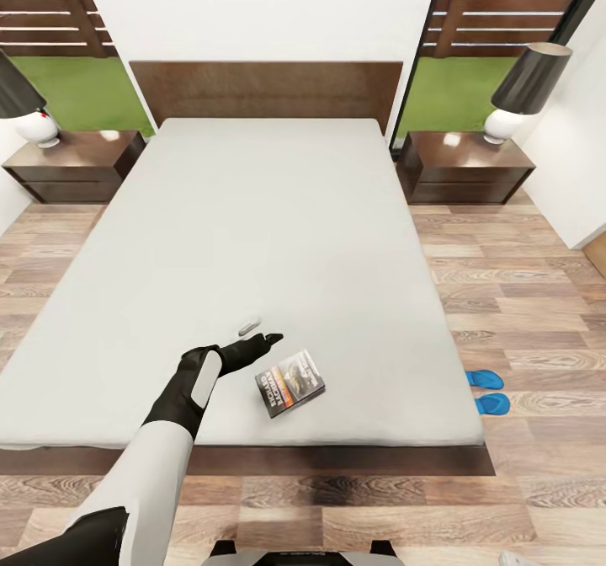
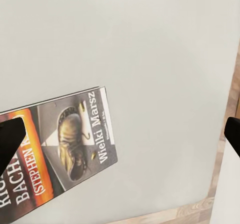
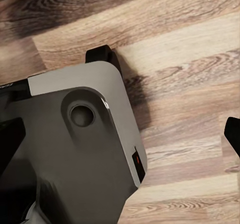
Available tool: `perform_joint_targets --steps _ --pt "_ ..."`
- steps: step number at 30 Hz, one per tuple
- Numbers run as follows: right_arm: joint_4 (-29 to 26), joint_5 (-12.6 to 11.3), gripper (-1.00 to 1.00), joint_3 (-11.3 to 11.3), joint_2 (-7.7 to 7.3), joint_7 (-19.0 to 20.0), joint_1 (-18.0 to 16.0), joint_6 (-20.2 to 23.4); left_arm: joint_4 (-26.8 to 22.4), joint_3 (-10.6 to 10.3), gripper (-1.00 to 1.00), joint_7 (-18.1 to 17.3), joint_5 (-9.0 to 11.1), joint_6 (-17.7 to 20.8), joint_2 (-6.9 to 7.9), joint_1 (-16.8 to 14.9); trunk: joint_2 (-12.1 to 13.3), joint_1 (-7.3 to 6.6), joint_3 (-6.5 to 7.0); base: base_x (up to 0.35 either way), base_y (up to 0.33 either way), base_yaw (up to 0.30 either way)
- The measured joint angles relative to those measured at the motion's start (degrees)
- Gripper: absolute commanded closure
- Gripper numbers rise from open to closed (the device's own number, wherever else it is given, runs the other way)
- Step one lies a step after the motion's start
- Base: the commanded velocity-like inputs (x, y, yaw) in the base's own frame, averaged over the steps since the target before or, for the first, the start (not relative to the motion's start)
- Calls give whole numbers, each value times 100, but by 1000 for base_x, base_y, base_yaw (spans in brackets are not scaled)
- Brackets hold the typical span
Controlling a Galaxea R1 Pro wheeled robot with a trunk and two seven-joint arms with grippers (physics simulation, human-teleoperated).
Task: In the bedroom, move the book from the bed onto either nightstand, and place the two sandals side by side next to the bed.
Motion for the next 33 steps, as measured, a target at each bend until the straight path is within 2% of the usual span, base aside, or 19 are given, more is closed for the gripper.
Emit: perform_joint_targets --steps 33 --pt "0 0 -100 0 0 0 0 0 0 0 -100 0 0 0 0 0 -1325 725 -593 0 0 0"
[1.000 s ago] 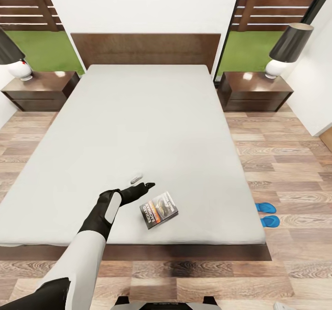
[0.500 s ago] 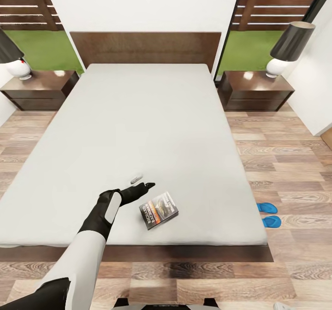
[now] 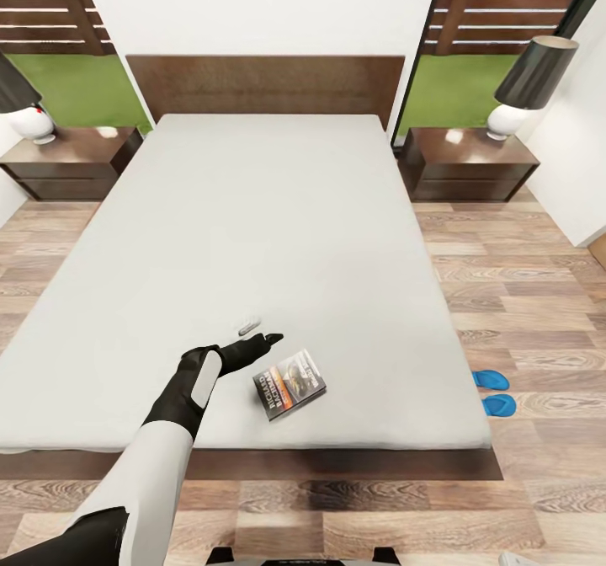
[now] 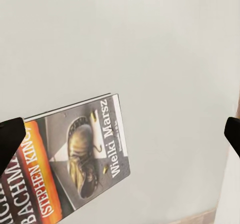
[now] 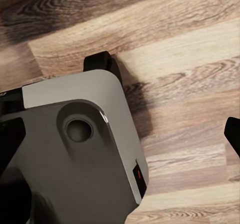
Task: In the bedroom, move the book from the bed onto either nightstand, and place the two sandals side by side next to the bed.
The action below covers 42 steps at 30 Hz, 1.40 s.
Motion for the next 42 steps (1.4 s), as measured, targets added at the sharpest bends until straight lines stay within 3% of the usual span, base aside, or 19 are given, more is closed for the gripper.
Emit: perform_joint_targets --steps 42 --pt "0 0 -100 0 0 0 0 0 0 0 -100 0 1 0 0 0 -1686 923 -755 0 0 0"
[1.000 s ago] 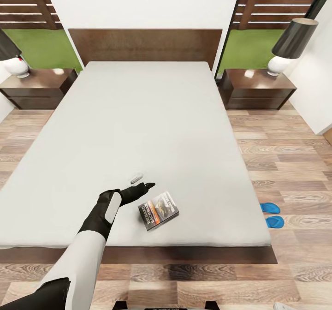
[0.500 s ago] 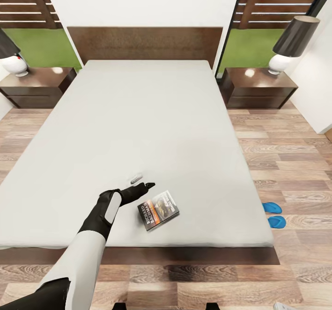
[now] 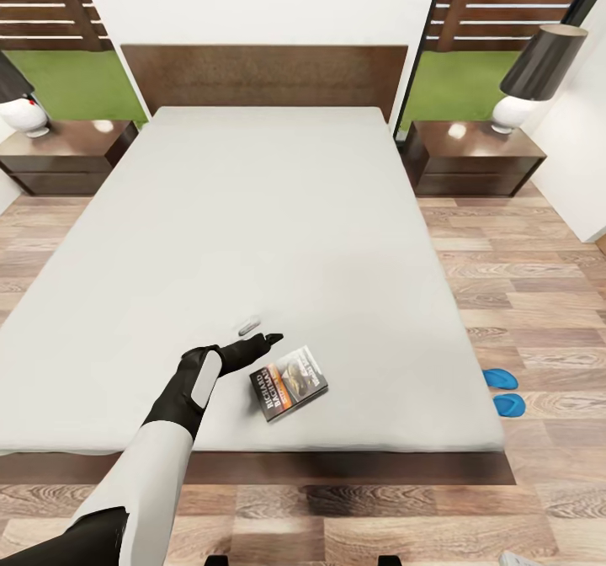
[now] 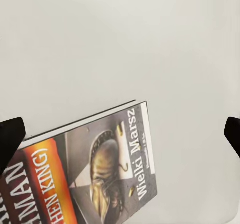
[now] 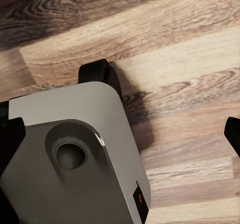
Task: In the bedroom, move the book from the bed onto either nightstand, and place the two sandals side by side next to the bed.
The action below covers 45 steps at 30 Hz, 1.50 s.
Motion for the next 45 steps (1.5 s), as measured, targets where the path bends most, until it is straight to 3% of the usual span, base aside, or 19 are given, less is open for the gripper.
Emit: perform_joint_targets --steps 21,35,45 --pt "0 0 -100 0 0 3 0 2 -6 0 -100 0 8 0 0 0 -82 45 -36 0 0 0" --pt "0 0 -100 0 8 0 0 0 -3 3 -100 0 8 0 0 0 -642 352 -287 0 0 0" --pt "0 0 -100 0 10 0 0 0 -3 3 -100 0 7 0 0 0 -722 396 -323 0 0 0"
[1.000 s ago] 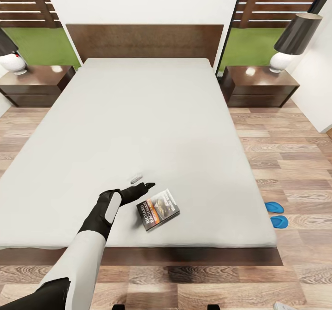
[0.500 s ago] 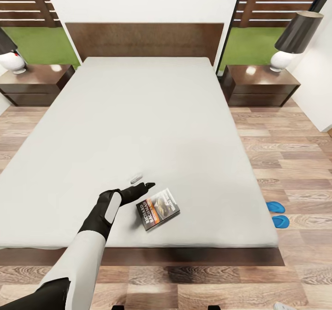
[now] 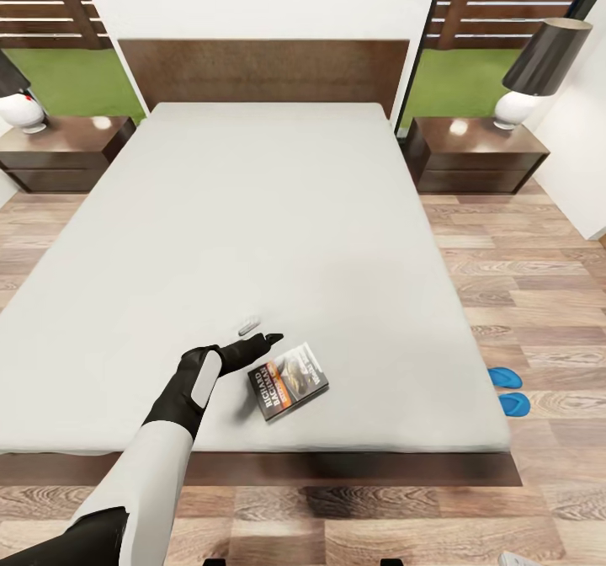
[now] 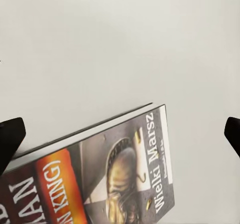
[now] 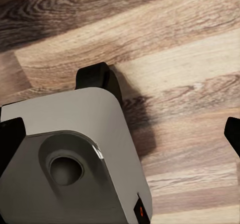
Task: In the bedroom, move the book from the bed onto either nightstand, and place the two sandals side by side next to the bed.
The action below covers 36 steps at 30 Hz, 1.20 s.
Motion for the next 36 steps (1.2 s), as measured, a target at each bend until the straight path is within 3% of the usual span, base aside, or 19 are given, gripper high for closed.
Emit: perform_joint_targets --steps 3,13,19,27,33,36 --pt "0 0 -100 0 2 0 0 0 0 -2 -100 0 0 0 0 0 -120 66 -54 0 0 0" --pt "0 0 -100 0 7 0 0 0 2 -2 -100 0 1 0 0 0 -122 67 -54 0 0 0" --pt "0 0 -100 0 15 0 0 0 -1 -2 -100 0 0 0 0 0 -361 198 -162 0 0 0" --pt "0 0 -100 0 16 0 0 0 1 0 -100 0 1 0 0 0 -363 198 -162 0 0 0" --pt "0 0 -100 0 18 0 0 0 -1 -1 -100 0 0 0 0 0 -602 330 -269 0 0 0" --pt "0 0 -100 0 19 0 0 0 -3 1 -100 0 36 0 0 0 -603 330 -270 0 0 0"
